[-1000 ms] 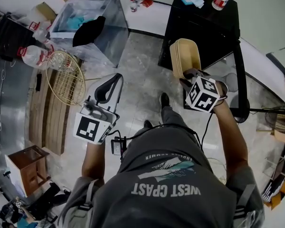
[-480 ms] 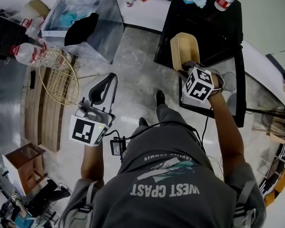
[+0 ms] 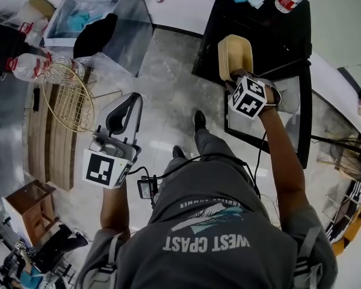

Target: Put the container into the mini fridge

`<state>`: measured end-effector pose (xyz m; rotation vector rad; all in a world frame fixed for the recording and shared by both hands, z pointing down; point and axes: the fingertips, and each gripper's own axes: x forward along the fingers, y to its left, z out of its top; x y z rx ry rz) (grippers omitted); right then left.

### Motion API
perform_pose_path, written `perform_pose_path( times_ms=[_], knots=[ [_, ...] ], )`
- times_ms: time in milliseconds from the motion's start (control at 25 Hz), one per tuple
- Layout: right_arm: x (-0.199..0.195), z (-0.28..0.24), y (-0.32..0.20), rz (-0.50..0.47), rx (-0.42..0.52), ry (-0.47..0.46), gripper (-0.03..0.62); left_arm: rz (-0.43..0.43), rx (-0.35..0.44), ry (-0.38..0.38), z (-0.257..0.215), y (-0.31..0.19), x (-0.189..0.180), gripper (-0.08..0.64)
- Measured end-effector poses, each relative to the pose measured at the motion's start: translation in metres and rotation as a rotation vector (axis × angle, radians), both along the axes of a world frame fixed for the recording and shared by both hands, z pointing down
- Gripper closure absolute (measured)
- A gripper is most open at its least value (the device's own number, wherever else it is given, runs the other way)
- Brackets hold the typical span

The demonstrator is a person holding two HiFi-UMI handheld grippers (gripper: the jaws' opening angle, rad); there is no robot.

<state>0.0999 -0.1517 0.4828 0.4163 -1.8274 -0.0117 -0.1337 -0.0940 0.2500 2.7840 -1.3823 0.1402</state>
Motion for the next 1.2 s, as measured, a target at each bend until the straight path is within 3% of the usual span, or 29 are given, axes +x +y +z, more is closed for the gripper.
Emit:
perform_pose_path(
  times_ms=[480, 1200],
  knots=[
    [0.018, 0.054, -0.039, 0.047, -0.033, 0.034, 0.548, -0.02, -0.066, -0.019, 0.03, -0.03, -0.001, 0.537],
    [0.047, 0.135, -0.1, 0.125, -0.059, 0.063, 0.548, 0.016, -0.13, -0.013, 0.074, -0.089, 0.04, 0.537]
  ],
)
